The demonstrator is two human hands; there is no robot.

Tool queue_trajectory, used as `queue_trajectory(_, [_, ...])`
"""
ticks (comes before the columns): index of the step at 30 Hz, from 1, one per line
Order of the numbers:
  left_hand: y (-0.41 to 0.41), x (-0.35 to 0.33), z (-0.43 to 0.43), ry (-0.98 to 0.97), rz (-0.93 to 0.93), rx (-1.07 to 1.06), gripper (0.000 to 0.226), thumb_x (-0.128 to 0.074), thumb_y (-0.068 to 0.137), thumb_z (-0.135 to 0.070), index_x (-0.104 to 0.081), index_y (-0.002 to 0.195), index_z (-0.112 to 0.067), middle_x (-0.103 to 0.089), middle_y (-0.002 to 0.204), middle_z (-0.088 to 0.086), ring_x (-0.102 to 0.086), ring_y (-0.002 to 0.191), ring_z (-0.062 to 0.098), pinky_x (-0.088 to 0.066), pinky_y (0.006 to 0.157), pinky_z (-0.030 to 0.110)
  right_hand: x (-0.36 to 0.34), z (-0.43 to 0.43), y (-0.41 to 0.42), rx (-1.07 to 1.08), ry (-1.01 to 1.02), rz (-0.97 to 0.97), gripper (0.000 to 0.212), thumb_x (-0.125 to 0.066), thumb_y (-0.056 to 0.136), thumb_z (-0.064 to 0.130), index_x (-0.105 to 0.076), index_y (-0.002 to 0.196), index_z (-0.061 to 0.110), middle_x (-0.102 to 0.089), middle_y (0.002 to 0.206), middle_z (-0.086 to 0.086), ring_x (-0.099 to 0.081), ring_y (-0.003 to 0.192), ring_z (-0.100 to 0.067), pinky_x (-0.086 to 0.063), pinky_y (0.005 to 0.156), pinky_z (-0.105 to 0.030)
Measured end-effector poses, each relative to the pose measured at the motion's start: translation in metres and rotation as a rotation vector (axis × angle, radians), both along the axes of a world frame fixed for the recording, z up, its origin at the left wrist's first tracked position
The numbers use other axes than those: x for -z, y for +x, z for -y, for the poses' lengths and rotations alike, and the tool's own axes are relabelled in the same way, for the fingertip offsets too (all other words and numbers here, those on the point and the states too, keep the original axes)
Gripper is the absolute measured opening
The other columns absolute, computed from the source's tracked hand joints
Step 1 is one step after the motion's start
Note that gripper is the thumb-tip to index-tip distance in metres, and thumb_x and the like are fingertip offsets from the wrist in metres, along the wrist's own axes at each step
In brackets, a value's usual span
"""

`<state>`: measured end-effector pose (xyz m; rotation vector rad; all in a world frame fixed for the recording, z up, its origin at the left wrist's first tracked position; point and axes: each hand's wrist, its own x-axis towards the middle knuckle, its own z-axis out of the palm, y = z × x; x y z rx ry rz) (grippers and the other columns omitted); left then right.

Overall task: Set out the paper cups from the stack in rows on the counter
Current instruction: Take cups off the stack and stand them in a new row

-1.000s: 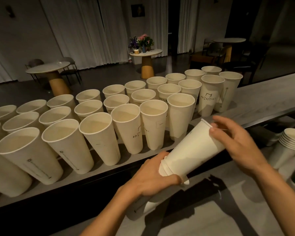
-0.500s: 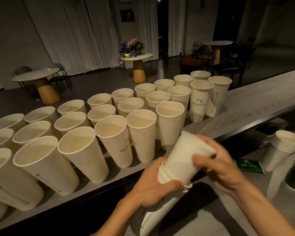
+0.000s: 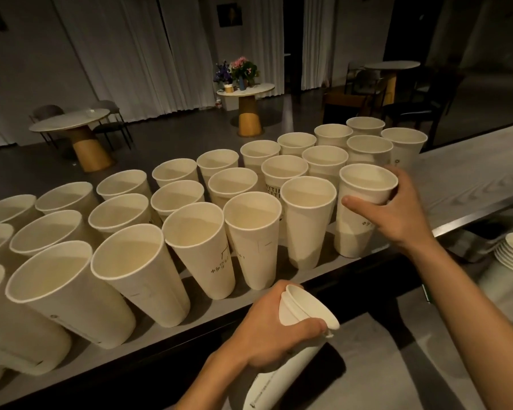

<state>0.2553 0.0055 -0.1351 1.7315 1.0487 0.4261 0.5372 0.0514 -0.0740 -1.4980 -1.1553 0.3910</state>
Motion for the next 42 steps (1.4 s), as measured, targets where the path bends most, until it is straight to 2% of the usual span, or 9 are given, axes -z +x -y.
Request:
queue_trajectory(5, [0.001,0.002,-0.004,0.015,0.006,0.006,0.070,-0.076,0.061,-0.069,-0.052,0.120,-0.041,-0.062,0.115,-0.009,-0.062,0.109,0.015,-0.060,0.089,0.043,0.000,-0.008,-0.003,-0.027,0.021,0.040,0.094,-0.094,0.066,0.038,-0.044,0.144,0.023,-0.053,0.138,0.006,-0.054,0.127,-0.019,-0.049,0.106,-0.051])
queue_trajectory(11, [0.003,0.003,-0.002,0.053,-0.033,0.035,0.073,-0.073,0.064,-0.077,-0.050,0.123,-0.040,-0.061,0.115,-0.010,-0.063,0.105,0.016,-0.061,0.083,0.038,-0.010,0.025,-0.008,-0.056,-0.085,-0.083,0.115,-0.084,0.062,0.055,-0.027,0.158,0.024,-0.049,0.144,0.008,-0.050,0.130,-0.014,-0.045,0.109,-0.040])
queue_trajectory(14, [0.004,0.001,0.001,0.085,-0.061,0.054,0.077,-0.077,0.061,-0.076,-0.048,0.124,-0.042,-0.059,0.117,-0.014,-0.061,0.109,0.012,-0.061,0.088,0.037,-0.018,0.063,-0.022,0.155,-0.073,-0.029,0.095,-0.069,0.070,0.070,-0.042,0.149,0.023,-0.055,0.133,0.005,-0.054,0.120,-0.014,-0.049,0.099,-0.036])
queue_trajectory(17, [0.014,-0.007,0.005,0.165,-0.058,0.068,0.083,-0.090,0.053,-0.070,-0.049,0.122,-0.047,-0.061,0.118,-0.020,-0.060,0.111,0.003,-0.057,0.095,0.034,-0.014,0.100,-0.056,-0.015,-0.242,0.198,0.081,-0.041,0.077,0.092,-0.057,0.128,0.031,-0.059,0.123,0.005,-0.057,0.108,-0.010,-0.046,0.083,-0.027])
queue_trajectory(20, [0.032,-0.011,0.012,0.256,-0.005,0.101,0.077,-0.094,0.056,-0.061,-0.053,0.121,-0.050,-0.064,0.118,-0.021,-0.064,0.110,0.001,-0.058,0.093,0.036,0.002,0.119,-0.085,-0.341,-0.628,0.547,0.080,-0.025,0.077,0.094,-0.059,0.125,0.040,-0.058,0.119,0.013,-0.057,0.105,-0.005,-0.049,0.090,-0.033])
queue_trajectory(24, [0.043,-0.018,0.020,0.331,-0.010,0.149,0.069,-0.092,0.064,-0.055,-0.055,0.122,-0.050,-0.061,0.118,-0.021,-0.063,0.109,0.000,-0.058,0.093,0.036,0.016,0.128,-0.086,-0.256,-0.556,0.631,0.078,-0.017,0.081,0.090,-0.061,0.119,0.039,-0.057,0.107,0.012,-0.054,0.100,-0.006,-0.049,0.087,-0.034])
queue_trajectory(30, [0.035,-0.019,0.019,0.247,-0.022,0.125,0.083,-0.091,0.054,-0.065,-0.053,0.124,-0.044,-0.066,0.117,-0.018,-0.064,0.107,-0.001,-0.059,0.094,0.034,-0.005,0.133,-0.049,-0.243,-0.334,0.239,0.054,-0.056,0.077,0.076,-0.063,0.119,0.043,-0.058,0.115,0.011,-0.061,0.105,-0.006,-0.052,0.088,-0.029])
queue_trajectory(38, [0.046,-0.021,0.020,0.229,0.103,0.096,0.064,-0.087,0.066,-0.058,-0.059,0.121,-0.042,-0.068,0.118,-0.019,-0.066,0.111,0.004,-0.059,0.093,0.039,-0.006,0.127,-0.022,-0.205,0.082,-0.477,0.120,-0.096,0.039,0.058,-0.047,0.145,0.027,-0.066,0.125,0.002,-0.071,0.108,-0.007,-0.057,0.078,-0.020])
queue_trajectory(42, [0.061,-0.021,0.017,0.233,0.147,0.080,0.061,-0.089,0.068,-0.050,-0.059,0.120,-0.037,-0.068,0.114,-0.018,-0.068,0.106,0.005,-0.060,0.084,0.029,0.022,0.134,-0.035,-0.408,0.026,-0.841,0.103,-0.105,0.030,0.041,-0.066,0.119,0.008,-0.075,0.112,-0.019,-0.073,0.105,-0.033,-0.063,0.075,-0.036])
